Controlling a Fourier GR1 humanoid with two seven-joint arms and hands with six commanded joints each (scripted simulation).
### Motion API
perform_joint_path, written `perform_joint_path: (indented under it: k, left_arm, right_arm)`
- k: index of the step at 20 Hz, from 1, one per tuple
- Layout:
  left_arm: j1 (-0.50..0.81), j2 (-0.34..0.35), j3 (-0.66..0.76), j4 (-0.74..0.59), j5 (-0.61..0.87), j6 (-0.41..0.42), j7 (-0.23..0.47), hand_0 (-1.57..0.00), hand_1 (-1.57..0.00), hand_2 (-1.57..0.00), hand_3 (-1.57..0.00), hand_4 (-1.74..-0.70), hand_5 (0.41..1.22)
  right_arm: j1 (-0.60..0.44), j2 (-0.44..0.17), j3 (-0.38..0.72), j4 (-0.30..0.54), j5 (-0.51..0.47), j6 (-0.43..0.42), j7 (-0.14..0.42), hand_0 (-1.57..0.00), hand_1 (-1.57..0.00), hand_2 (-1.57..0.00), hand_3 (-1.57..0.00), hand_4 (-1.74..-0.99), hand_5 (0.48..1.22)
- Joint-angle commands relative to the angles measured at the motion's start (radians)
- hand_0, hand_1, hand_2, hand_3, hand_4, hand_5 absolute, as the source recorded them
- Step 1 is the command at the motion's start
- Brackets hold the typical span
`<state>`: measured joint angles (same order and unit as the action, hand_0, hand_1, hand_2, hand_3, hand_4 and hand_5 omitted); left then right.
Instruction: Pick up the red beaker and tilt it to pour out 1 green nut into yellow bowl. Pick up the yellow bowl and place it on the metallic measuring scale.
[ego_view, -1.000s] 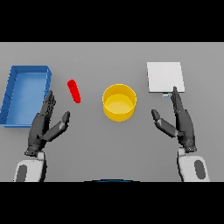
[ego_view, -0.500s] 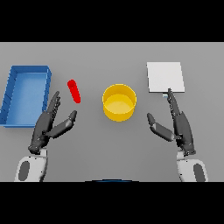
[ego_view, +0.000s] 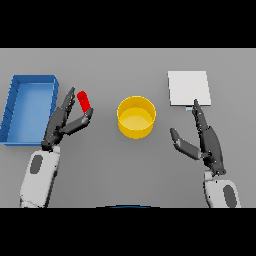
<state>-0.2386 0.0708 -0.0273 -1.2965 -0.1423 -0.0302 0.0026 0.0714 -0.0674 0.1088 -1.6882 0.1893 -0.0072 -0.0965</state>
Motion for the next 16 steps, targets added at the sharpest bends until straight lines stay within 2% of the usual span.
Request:
perform_joint_path:
  k: [1,3,6,8,11,16]
  left_arm:
    - [-0.019,0.001,0.001,0.025,-0.002,-0.003,-0.014,0.00,0.00,0.00,0.00,-1.19,0.641]
    - [-0.059,-0.008,0.000,0.078,-0.016,0.004,-0.030,0.00,0.00,0.00,0.00,-1.20,0.651]
    - [-0.111,-0.008,0.001,0.134,-0.045,0.029,-0.019,0.00,0.00,0.00,0.00,-1.20,0.661]
    - [-0.145,-0.011,0.008,0.188,-0.053,0.039,-0.036,0.00,0.00,0.00,0.00,-1.20,0.664]
    - [-0.188,-0.013,0.027,0.245,-0.052,0.052,-0.043,0.00,0.00,0.00,0.00,-1.21,0.673]
    - [-0.241,-0.044,0.079,0.341,-0.004,0.059,-0.152,0.00,0.00,0.00,0.00,-1.29,0.708]
  right_arm:
    - [0.003,-0.003,0.007,0.000,0.011,0.001,-0.003,0.00,0.00,0.00,0.00,-1.222,0.626]
    - [0.007,0.003,0.007,-0.003,0.006,0.001,0.001,0.00,0.00,0.00,0.00,-1.222,0.627]
    - [0.020,0.004,0.006,-0.020,-0.001,0.003,-0.005,0.00,0.00,0.00,0.00,-1.226,0.631]
    - [0.015,0.003,0.005,-0.021,-0.006,0.006,0.015,0.00,0.00,0.00,0.00,-1.233,0.634]
    - [0.024,0.002,0.006,-0.023,0.002,0.002,0.005,0.00,0.00,0.00,0.00,-1.240,0.639]
    - [0.014,0.005,0.002,-0.021,-0.006,0.001,0.024,0.00,0.00,0.00,0.00,-1.246,0.645]
